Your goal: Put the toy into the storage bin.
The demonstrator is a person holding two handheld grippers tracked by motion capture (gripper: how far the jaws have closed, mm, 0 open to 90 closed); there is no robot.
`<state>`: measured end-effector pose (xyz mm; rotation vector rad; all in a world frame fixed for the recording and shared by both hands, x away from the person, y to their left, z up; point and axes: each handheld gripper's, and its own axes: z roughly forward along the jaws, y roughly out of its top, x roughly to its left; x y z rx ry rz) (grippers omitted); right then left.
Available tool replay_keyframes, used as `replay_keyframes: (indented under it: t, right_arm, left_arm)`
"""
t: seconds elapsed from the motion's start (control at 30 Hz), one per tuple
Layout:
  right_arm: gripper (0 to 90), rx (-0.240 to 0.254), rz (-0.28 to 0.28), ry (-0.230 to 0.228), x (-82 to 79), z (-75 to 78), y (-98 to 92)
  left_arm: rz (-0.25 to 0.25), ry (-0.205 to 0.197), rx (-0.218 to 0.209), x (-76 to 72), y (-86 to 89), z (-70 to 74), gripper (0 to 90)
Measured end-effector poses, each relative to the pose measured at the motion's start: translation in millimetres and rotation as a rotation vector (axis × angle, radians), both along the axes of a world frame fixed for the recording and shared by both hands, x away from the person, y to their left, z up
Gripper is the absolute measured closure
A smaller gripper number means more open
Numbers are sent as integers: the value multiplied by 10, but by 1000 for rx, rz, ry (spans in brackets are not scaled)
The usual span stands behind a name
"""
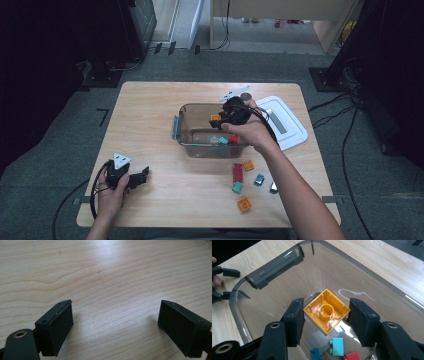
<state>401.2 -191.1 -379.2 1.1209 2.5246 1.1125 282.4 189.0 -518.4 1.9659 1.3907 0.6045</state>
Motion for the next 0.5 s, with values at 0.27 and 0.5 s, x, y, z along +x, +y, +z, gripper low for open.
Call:
replay_keyframes:
  t: [0.27,0.5]
  right_arm:
    - [395,18,-14,14,5,11,-29]
    - [330,24,-15,-4,-73,48,-69]
  left_arm:
    - [0,0,0,0,0,0,128]
    - [0,0,0,0,0,0,128]
